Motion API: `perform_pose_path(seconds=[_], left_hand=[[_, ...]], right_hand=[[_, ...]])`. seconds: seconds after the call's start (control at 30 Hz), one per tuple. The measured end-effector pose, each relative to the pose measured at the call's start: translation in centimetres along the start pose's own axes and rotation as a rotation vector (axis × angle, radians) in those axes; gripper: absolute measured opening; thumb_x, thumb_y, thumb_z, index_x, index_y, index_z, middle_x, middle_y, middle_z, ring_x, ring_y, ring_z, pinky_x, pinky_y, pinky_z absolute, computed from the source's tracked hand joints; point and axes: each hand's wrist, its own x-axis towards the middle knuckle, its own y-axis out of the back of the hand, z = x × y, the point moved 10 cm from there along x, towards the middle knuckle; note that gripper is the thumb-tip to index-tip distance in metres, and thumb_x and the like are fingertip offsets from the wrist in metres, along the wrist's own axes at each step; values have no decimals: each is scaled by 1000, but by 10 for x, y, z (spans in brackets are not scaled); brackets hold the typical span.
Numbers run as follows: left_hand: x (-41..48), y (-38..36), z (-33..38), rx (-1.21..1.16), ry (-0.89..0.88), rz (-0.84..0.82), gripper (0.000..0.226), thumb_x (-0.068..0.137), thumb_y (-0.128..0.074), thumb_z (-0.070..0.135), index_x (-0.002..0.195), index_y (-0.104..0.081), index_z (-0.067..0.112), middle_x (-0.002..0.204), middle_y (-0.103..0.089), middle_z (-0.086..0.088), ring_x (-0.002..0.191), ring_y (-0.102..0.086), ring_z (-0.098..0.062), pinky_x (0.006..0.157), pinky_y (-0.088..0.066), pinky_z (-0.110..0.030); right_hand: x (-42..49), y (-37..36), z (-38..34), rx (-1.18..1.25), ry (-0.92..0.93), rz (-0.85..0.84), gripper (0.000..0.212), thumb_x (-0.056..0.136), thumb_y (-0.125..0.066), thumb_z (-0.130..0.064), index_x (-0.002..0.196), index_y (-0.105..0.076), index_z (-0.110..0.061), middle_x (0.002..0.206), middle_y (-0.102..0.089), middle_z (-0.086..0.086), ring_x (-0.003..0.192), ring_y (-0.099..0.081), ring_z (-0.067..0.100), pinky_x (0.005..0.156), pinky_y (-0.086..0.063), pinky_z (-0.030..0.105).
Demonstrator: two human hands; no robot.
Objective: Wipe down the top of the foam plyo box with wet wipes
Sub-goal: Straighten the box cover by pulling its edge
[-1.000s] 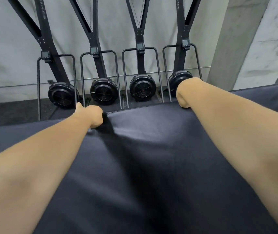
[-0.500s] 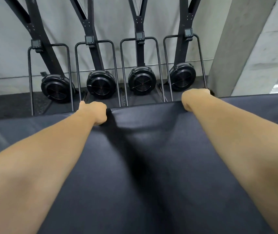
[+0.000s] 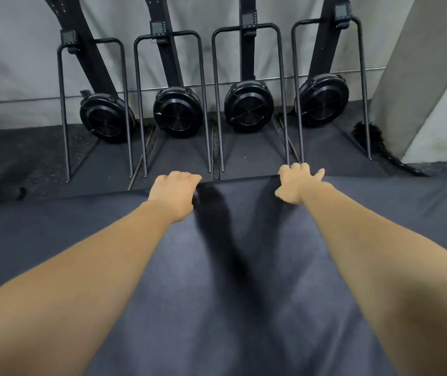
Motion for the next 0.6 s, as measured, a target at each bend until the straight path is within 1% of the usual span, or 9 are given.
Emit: perform_pose_path(seconds=[0.07, 0.17, 0.27, 0.33, 0.43, 0.53, 0.6], left_hand=[[-3, -18, 6, -17, -34, 9, 54, 86, -45, 1, 138, -44, 19, 137, -49, 0, 129, -41, -23, 105, -33, -38], [-5, -41, 12, -21, -77, 18, 52, 92, -44, 6, 142, -40, 21, 143, -43, 0, 135, -35, -21, 107, -30, -37], [-10, -61, 17, -54, -88, 10, 54, 95, -44, 8, 146, -35, 23, 155, -30, -1, 143, -25, -20, 112, -23, -38], [-13, -71, 23, -59, -102, 1, 55, 96, -42, 6, 148, -32, 23, 158, -24, -1, 145, -21, -19, 113, -21, -38], [-16, -78, 30, -61, -121, 7, 52, 96, -43, 6, 144, -37, 22, 153, -33, -2, 140, -29, -21, 110, -26, -37], [-21, -85, 37, -58, -133, -5, 53, 96, -43, 6, 145, -35, 24, 155, -29, -1, 141, -27, -20, 110, -26, -37], [-26, -87, 41, -48, -134, -20, 53, 96, -44, 6, 145, -35, 23, 155, -29, -1, 141, -28, -20, 110, -27, -37]], right_hand=[[11, -20, -3, -11, -19, -9, 46, 91, -45, -13, 136, -38, -10, 145, -34, 14, 139, -22, 33, 115, -6, 68], [27, -46, -5, -22, -35, -7, 45, 92, -45, -11, 136, -38, -9, 144, -36, 14, 139, -22, 32, 115, -7, 67], [40, -69, -4, -23, -36, 4, 46, 96, -49, -16, 140, -37, -11, 146, -37, 14, 141, -21, 32, 117, -10, 61], [45, -79, -4, -28, -14, 21, 49, 97, -50, -18, 143, -35, -13, 147, -36, 15, 142, -22, 33, 120, -12, 55], [45, -88, -6, -13, 22, 41, 52, 98, -49, -18, 147, -32, -16, 149, -34, 17, 143, -21, 34, 121, -13, 49], [37, -95, -7, -17, 42, 38, 55, 98, -49, -22, 150, -29, -17, 151, -31, 17, 145, -17, 35, 122, -11, 48], [29, -99, -10, -25, 59, 25, 54, 99, -50, -25, 148, -30, -16, 151, -31, 17, 145, -17, 35, 122, -12, 48]])
